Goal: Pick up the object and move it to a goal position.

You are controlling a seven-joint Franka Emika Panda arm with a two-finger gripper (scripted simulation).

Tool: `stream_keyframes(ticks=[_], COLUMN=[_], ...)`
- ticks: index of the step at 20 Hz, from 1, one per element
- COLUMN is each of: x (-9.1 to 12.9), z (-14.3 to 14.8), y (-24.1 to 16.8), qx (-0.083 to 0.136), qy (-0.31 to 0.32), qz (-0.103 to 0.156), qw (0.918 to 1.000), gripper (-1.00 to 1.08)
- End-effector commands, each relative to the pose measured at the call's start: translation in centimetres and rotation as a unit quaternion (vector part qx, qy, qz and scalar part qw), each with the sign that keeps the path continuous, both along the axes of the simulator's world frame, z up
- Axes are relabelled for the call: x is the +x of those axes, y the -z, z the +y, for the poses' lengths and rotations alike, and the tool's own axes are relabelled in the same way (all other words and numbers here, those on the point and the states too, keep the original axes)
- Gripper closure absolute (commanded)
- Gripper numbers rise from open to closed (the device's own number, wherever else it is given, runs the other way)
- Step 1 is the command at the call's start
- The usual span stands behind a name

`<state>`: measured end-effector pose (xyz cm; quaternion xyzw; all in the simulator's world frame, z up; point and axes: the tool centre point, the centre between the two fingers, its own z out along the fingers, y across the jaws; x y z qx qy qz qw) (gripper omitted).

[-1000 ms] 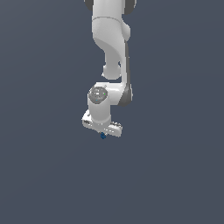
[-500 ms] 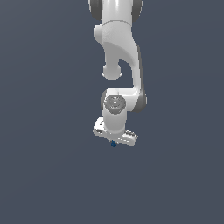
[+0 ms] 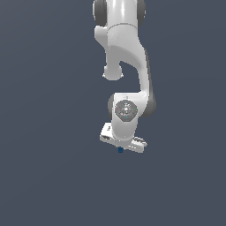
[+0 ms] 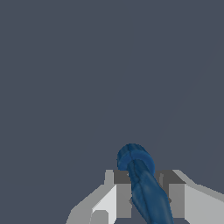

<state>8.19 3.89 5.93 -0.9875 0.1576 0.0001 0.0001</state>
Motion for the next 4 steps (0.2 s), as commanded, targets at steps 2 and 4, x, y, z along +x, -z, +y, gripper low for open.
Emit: stream_keyframes(ticks=[2,4], x=[0.37,0.41], z=[0.26,0.29], y=[-0.05,-0.06], qx=[0.000,0.000], qy=[0.000,0.000], qz=[0.000,0.000], qw=[1.0000,1.0000], gripper=[1.08,1.08])
